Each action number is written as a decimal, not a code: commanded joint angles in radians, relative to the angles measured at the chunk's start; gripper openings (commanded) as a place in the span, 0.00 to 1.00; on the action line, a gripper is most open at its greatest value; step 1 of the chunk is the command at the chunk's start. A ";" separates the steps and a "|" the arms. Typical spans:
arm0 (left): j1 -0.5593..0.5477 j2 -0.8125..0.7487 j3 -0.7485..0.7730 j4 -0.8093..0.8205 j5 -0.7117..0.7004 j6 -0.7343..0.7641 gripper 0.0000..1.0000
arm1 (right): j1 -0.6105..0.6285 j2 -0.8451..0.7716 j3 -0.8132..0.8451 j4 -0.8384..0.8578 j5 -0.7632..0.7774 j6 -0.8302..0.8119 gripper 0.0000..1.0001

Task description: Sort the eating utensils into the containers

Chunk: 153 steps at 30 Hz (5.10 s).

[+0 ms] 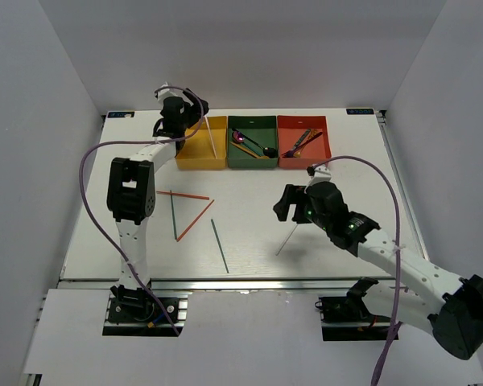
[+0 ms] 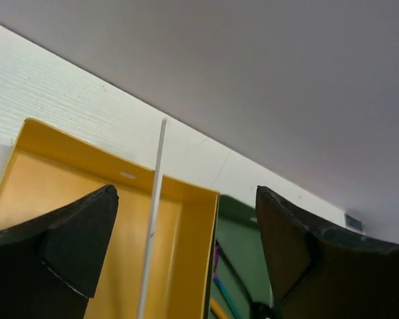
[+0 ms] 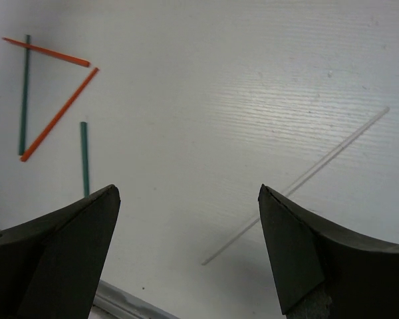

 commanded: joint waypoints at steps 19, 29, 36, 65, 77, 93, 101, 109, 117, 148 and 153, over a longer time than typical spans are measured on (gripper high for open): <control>-0.024 -0.528 0.015 -0.468 -0.147 0.071 0.98 | 0.001 0.259 0.106 -0.257 0.339 0.419 0.88; -0.024 -1.028 -0.412 -0.737 -0.217 0.101 0.98 | 0.077 0.426 0.224 -0.537 0.493 0.692 0.89; -0.024 -1.278 -0.677 -0.809 -0.238 0.230 0.98 | 0.188 0.676 0.392 -0.750 0.489 0.904 0.87; -0.039 -1.305 -1.157 -0.013 0.670 -0.159 0.98 | 0.294 0.350 -0.012 0.274 -0.025 0.208 0.00; -0.173 -1.226 -1.131 -0.077 0.537 -0.132 0.98 | 0.326 0.386 0.135 0.513 -0.323 0.125 0.00; -0.176 -1.196 -1.086 -0.070 0.441 -0.156 0.00 | 0.320 0.396 0.264 0.293 -0.049 0.114 0.10; -0.165 -0.995 -0.837 -0.341 0.110 -0.112 0.00 | 0.282 0.132 0.120 0.071 0.299 0.198 0.82; -0.047 -0.702 -0.413 -0.424 -0.155 -0.077 0.00 | 0.271 -0.173 0.037 -0.091 0.400 0.202 0.89; -0.003 -0.329 -0.070 -0.342 -0.169 -0.027 0.00 | 0.269 -0.314 -0.008 -0.150 0.393 0.162 0.89; -0.006 -0.434 0.154 -0.519 0.026 0.049 0.98 | 0.347 0.441 0.276 -0.070 0.159 0.034 0.89; -0.006 -0.730 -0.098 -0.766 -0.189 0.086 0.98 | 0.435 0.675 0.504 -0.196 0.211 0.067 0.80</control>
